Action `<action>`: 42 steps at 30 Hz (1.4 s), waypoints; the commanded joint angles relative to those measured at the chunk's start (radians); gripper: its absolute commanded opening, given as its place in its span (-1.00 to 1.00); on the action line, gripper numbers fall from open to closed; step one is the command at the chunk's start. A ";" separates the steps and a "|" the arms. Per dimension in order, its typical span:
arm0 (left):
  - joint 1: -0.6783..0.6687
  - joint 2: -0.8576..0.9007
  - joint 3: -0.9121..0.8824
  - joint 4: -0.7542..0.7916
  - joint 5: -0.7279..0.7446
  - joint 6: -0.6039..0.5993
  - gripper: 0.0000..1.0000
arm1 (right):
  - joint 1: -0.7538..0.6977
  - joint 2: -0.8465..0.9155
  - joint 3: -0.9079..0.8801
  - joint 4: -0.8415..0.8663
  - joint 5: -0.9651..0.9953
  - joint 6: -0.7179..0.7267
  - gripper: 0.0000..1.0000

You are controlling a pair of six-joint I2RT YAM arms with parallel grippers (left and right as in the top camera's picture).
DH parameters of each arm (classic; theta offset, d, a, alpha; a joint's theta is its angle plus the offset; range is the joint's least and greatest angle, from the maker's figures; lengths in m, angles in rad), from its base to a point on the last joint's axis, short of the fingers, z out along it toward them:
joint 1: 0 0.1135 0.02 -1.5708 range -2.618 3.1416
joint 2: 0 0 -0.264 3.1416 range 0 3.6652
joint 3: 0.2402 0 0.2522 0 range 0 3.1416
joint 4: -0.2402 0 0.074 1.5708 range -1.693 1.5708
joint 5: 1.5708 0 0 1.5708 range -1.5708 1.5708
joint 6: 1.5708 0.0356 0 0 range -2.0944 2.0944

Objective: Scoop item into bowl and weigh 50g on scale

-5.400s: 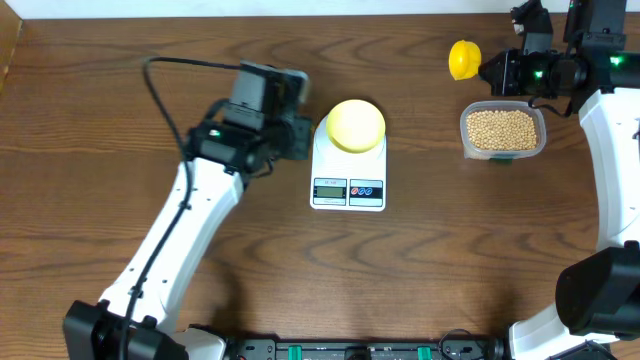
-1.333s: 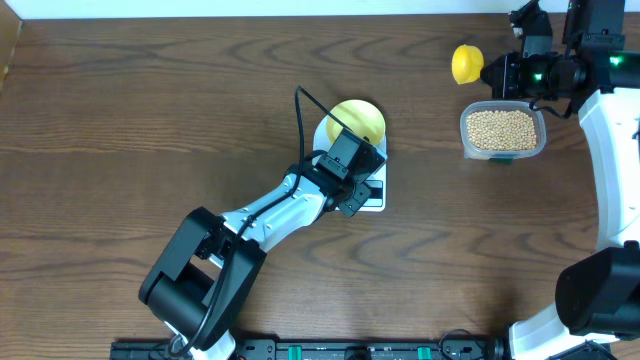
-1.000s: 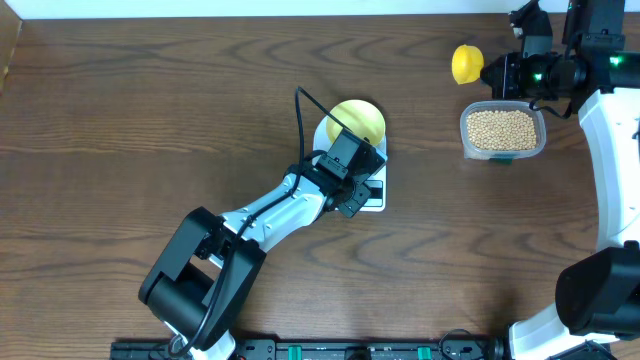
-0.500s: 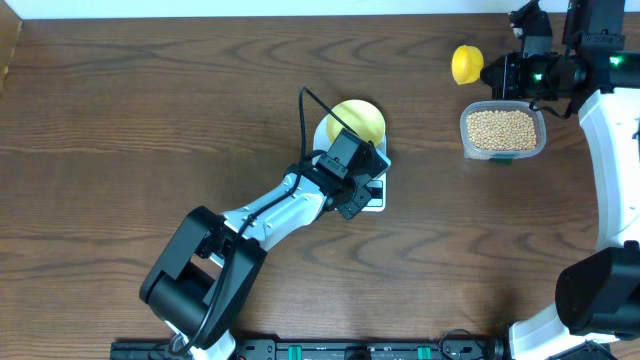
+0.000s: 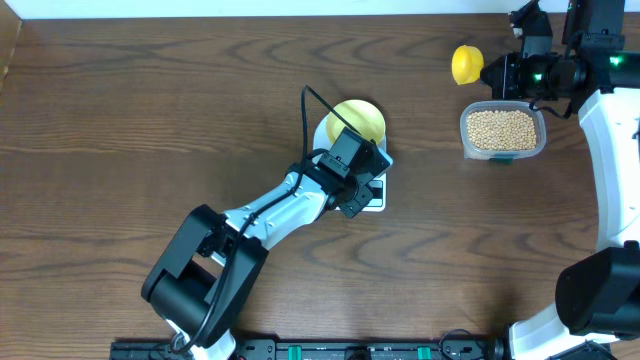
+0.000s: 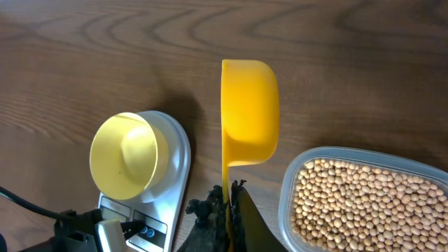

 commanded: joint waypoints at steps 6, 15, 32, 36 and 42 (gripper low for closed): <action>0.004 -0.238 -0.032 -0.038 -0.050 0.009 -0.84 | -0.003 -0.008 0.013 -0.002 0.000 -0.013 -0.97; 0.005 -0.372 -0.032 -0.126 -0.051 0.009 -0.53 | -0.003 -0.008 0.013 -0.002 0.000 -0.013 -0.98; 0.111 -0.372 -0.032 -0.229 -0.175 -0.043 1.00 | -0.003 -0.008 0.013 -0.001 0.000 -0.013 -0.97; 0.111 -0.367 -0.032 -0.233 -0.177 -0.031 1.00 | -0.003 -0.008 0.013 -0.001 0.000 -0.013 -0.98; 0.163 -0.377 -0.032 -0.277 0.014 0.238 1.00 | -0.003 -0.008 0.013 -0.005 0.000 -0.013 -0.97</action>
